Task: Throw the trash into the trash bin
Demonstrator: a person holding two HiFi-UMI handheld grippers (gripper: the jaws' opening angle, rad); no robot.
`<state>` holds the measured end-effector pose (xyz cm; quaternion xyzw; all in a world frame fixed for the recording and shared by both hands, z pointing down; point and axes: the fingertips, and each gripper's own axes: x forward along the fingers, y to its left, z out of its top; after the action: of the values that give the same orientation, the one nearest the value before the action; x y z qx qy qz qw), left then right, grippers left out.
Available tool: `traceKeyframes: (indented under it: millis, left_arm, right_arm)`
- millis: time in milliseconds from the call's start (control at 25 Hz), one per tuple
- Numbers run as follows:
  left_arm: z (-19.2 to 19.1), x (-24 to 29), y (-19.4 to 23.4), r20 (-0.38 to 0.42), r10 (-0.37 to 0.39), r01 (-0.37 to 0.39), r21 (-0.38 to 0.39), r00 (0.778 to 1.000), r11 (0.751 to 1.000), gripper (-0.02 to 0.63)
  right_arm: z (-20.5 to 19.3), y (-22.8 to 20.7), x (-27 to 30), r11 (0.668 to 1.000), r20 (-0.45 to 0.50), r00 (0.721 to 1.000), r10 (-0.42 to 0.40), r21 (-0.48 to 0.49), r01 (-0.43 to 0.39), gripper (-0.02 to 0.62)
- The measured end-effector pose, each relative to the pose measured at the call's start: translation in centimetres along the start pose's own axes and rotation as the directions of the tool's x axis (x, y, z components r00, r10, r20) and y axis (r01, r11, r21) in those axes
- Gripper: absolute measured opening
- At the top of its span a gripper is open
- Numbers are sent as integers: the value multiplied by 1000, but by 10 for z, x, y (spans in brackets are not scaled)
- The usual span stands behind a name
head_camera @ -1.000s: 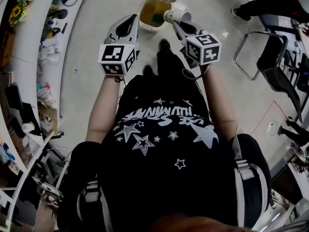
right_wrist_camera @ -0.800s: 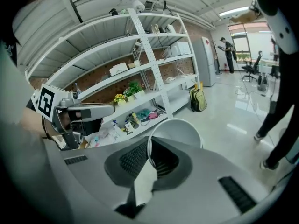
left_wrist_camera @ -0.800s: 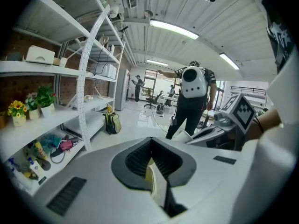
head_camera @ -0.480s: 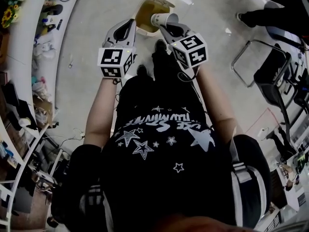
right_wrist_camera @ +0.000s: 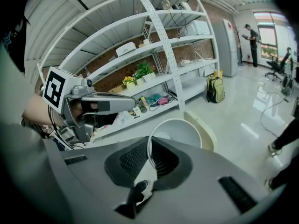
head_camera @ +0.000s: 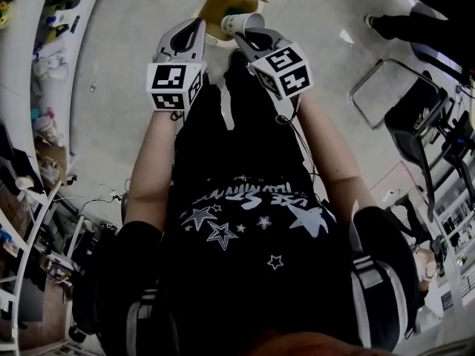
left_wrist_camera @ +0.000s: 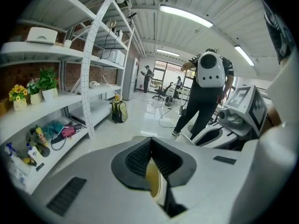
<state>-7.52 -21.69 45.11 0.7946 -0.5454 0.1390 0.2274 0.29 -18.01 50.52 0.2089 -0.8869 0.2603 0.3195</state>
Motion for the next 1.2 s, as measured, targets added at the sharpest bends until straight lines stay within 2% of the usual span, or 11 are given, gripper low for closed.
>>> traceKeyframes:
  millis: [240, 520, 760, 1200]
  left_arm:
    - [-28, 25, 17, -17, -33, 33, -21, 999, 999, 9]
    - [-77, 47, 55, -58, -31, 29, -35, 998, 999, 9]
    - [-112, 71, 76, -94, -36, 32, -45, 995, 998, 9]
    - [-181, 104, 89, -201, -58, 50, -47, 978, 998, 9]
  right_arm:
    - [-15, -22, 33, 998, -12, 999, -50, 24, 50, 18]
    - [-38, -45, 81, 990, -15, 994, -108, 86, 109, 18]
    - [-64, -71, 123, 978, -39, 992, -124, 166, 128, 18]
    - [-108, -103, 182, 959, -89, 986, -144, 235, 161, 18]
